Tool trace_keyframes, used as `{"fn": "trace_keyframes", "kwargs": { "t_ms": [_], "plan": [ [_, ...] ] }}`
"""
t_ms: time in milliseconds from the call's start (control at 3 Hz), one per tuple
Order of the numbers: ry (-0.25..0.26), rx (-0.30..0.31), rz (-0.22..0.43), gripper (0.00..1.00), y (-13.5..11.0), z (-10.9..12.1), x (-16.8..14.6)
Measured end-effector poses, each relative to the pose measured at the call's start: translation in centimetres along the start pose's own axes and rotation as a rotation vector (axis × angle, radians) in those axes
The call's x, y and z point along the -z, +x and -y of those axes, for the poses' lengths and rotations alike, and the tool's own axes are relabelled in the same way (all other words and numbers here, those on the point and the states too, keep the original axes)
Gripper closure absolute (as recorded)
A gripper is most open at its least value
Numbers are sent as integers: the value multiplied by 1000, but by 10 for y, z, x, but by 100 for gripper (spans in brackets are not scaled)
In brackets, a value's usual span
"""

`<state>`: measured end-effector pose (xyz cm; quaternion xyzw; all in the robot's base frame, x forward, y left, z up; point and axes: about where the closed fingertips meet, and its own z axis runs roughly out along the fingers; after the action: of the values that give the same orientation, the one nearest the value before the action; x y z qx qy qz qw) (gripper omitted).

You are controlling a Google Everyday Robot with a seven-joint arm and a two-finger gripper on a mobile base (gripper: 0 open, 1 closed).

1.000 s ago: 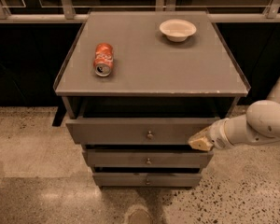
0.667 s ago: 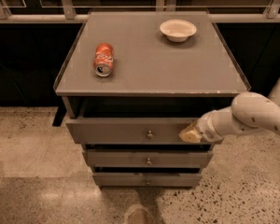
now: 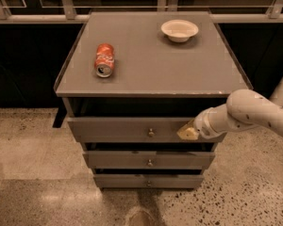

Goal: Close top drawer

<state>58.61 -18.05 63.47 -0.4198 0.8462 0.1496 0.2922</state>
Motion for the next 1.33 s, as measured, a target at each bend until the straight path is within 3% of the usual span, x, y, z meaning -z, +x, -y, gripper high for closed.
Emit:
{"fn": "trace_keyframes", "kwargs": {
  "t_ms": [333,667,1000,1333],
  "plan": [
    [0,0,0,100,1,-3,1],
    [-24,7,-52,100,22,-7,5],
    [-81,-82,-131,100,82,-25,46],
    [-65,-211,-209,82,140,-56,110]
  ]
}}
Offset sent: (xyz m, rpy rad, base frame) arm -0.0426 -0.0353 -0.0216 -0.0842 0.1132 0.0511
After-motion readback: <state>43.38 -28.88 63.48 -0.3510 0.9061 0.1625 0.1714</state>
